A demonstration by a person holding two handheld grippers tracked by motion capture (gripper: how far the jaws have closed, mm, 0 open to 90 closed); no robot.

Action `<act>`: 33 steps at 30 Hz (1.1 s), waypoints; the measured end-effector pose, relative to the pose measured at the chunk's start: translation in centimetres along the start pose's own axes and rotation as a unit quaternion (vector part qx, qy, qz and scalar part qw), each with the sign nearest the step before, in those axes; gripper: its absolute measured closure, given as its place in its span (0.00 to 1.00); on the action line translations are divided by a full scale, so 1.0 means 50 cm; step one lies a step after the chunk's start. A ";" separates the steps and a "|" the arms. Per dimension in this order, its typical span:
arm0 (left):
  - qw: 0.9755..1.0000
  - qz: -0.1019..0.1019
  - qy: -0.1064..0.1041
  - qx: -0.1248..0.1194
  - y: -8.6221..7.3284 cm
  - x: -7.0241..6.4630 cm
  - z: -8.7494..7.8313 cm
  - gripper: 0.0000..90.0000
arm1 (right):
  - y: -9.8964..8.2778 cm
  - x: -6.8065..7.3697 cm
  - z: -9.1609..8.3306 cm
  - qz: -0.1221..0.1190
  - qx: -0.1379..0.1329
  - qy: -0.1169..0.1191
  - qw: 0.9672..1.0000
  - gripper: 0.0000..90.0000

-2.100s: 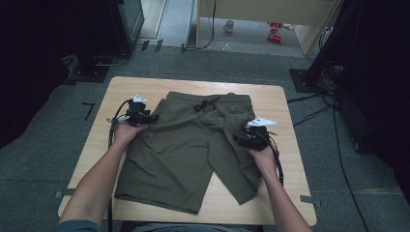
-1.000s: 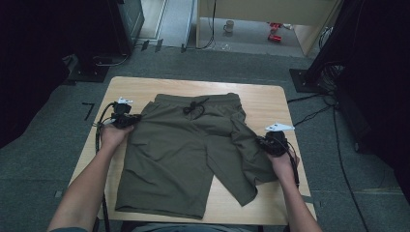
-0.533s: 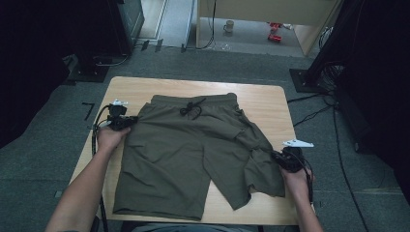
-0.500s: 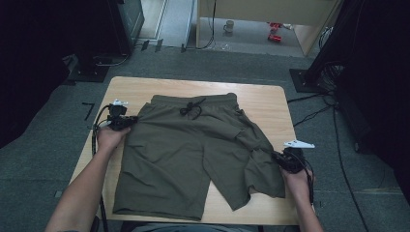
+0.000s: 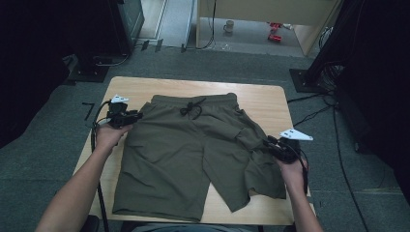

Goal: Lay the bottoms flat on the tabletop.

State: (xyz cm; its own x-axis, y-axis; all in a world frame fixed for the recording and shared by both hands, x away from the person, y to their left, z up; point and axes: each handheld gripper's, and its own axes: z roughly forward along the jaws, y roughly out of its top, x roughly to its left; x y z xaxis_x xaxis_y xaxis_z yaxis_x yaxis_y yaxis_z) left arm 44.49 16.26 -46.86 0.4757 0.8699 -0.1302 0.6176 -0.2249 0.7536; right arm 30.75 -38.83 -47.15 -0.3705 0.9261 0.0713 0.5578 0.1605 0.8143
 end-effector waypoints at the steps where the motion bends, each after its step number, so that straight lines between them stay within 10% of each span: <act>1: 1.000 -0.002 -0.003 0.001 -0.002 -0.006 -0.001 0.77 | 0.007 0.007 0.012 -0.003 -0.002 0.004 1.000 0.79; 13: 0.999 0.026 -0.020 0.015 -0.047 -0.080 0.013 0.74 | 0.088 0.092 0.157 -0.023 -0.004 0.037 0.999 0.84; 23: 0.999 0.019 -0.013 0.038 -0.073 -0.105 0.058 0.70 | 0.113 0.116 0.266 0.004 0.011 0.041 0.999 0.67; 28: 0.999 0.033 0.001 0.008 -0.077 -0.107 0.072 0.70 | 0.098 0.121 0.303 -0.009 0.045 0.032 0.998 0.59; 33: 1.000 -0.005 0.002 -0.006 -0.062 -0.092 0.093 0.79 | 0.097 0.113 0.322 -0.014 0.043 0.015 0.999 0.56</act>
State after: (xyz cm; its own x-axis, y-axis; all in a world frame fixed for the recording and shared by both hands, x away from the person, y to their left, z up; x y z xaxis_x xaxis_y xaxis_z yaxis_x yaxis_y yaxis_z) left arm 43.33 10.91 -51.60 0.4665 0.8741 -0.1354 0.6151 -0.2106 0.7598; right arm 43.31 -27.32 -52.08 -0.4083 0.9103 0.0680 0.6078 0.2155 0.7643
